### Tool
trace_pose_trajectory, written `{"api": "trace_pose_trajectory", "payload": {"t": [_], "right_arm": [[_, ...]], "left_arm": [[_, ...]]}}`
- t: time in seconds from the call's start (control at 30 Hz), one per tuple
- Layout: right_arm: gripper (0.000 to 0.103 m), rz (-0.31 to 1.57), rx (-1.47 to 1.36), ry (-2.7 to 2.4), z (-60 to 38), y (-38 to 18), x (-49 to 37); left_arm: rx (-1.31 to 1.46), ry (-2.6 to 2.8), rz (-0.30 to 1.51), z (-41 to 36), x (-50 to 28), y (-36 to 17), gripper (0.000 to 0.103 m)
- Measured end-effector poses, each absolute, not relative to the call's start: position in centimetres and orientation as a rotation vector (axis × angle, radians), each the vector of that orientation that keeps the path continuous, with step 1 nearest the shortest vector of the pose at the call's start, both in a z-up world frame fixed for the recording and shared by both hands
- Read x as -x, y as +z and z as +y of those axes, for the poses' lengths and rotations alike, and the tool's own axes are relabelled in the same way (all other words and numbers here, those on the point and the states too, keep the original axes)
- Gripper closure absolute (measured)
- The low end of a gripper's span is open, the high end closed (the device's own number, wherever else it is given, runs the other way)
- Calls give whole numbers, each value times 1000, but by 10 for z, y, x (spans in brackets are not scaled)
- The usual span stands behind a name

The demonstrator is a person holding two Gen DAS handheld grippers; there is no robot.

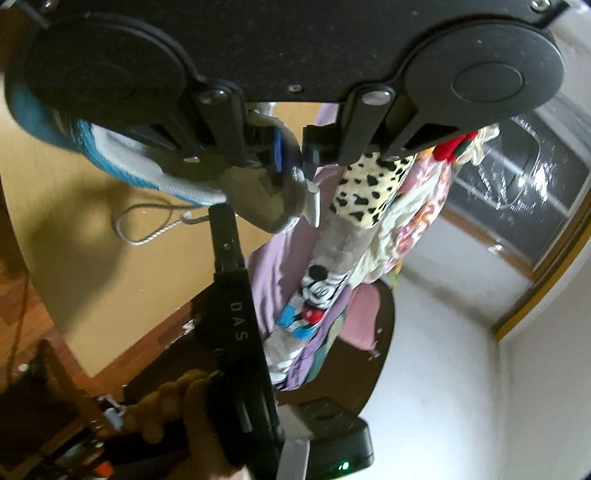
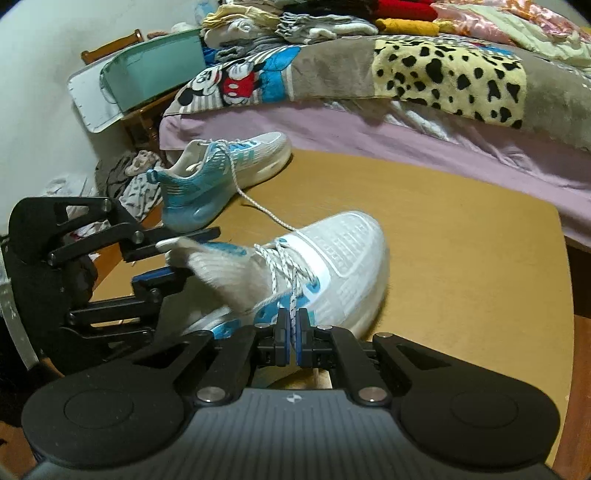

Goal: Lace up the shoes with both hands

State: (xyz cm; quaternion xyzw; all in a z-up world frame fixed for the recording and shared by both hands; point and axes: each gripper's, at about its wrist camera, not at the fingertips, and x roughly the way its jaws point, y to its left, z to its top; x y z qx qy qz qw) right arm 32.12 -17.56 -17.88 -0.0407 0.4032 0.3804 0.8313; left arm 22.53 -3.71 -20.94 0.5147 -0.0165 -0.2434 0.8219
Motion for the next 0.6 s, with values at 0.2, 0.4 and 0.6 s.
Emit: {"api": "trace_pose_trajectory", "payload": {"t": [0.2, 0.4, 0.6], "right_arm": [[98, 855, 131, 859, -168, -177, -323], [98, 870, 201, 882, -163, -177, -327], [98, 867, 222, 900, -154, -176, -335]], "left_arm": [[-1204, -575, -48, -28, -227, -214, 93], [-1254, -565, -62, -25, -231, -219, 93], [-1271, -532, -88, -23, -232, -225, 93]]}}
